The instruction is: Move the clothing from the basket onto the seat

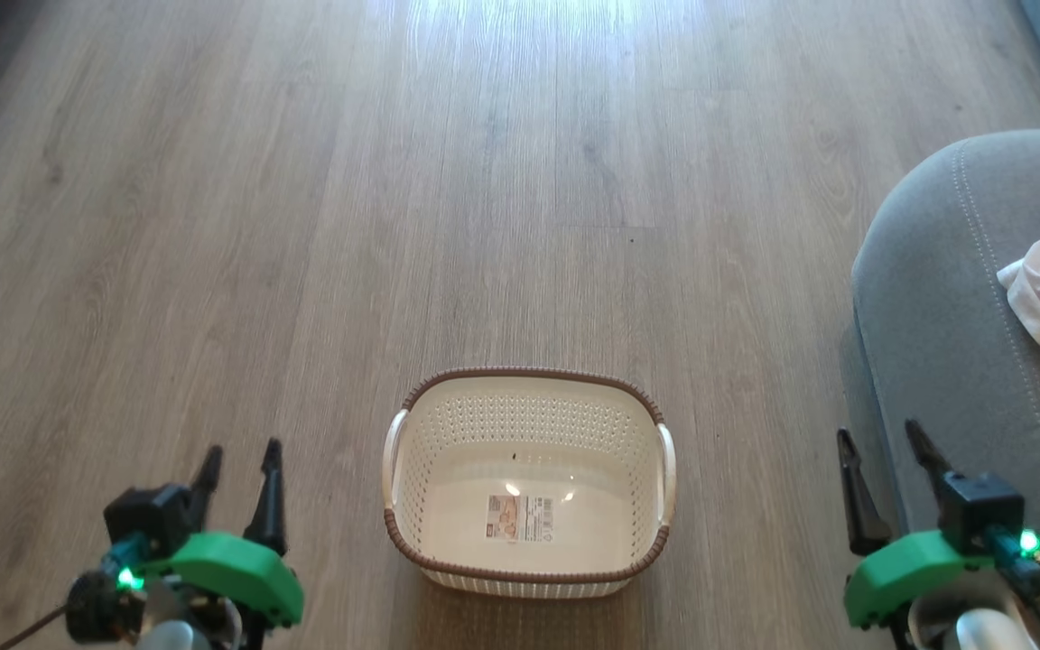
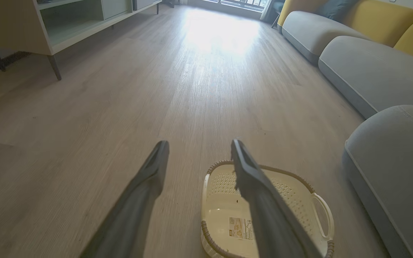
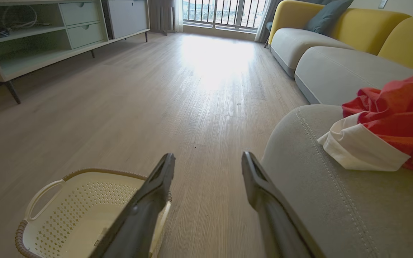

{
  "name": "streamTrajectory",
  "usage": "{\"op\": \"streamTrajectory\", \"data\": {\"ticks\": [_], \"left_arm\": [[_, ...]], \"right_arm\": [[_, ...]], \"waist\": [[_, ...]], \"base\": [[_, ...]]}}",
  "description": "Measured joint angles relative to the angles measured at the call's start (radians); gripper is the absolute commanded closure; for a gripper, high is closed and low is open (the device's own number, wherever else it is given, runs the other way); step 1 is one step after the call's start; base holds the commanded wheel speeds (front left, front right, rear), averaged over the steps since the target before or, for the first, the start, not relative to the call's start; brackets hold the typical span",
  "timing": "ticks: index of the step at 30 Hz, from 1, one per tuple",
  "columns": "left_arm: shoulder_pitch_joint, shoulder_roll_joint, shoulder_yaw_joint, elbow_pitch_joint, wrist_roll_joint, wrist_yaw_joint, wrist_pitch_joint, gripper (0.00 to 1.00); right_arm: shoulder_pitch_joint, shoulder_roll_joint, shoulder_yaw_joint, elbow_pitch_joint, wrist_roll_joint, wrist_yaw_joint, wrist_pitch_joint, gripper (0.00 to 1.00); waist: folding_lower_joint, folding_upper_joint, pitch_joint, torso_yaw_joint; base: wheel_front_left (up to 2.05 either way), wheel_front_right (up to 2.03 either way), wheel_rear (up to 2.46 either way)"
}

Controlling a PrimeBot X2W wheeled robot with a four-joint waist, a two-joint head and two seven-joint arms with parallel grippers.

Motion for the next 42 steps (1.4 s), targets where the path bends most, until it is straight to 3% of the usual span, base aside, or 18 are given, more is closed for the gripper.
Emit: {"op": "streamTrajectory", "data": {"ticks": [1, 9, 42], "left_arm": [[0.001, -0.001, 0.001, 0.002, 0.000, -0.007, 0.000, 1.00], [0.081, -0.018, -0.004, 0.095, -0.016, -0.007, 0.012, 1.00], [0.072, -0.030, 0.042, 0.034, -0.358, -0.043, 0.108, 1.00]], "right_arm": [[0.000, 0.000, 0.000, 0.003, 0.001, 0.000, 0.000, 1.00], [0.055, 0.010, -0.001, 0.109, 0.022, 0.000, 0.012, 1.00], [0.037, 0.010, -0.002, 0.070, 0.470, 0.000, 0.104, 1.00]], "waist": [[0.0000, 0.0000, -0.001, 0.000], [0.0000, 0.0000, -0.002, -0.001], [0.0001, 0.0000, 0.000, -0.022]], "base": [[0.00, 0.00, 0.00], [0.00, 0.00, 0.00], [0.00, 0.00, 0.00]]}}
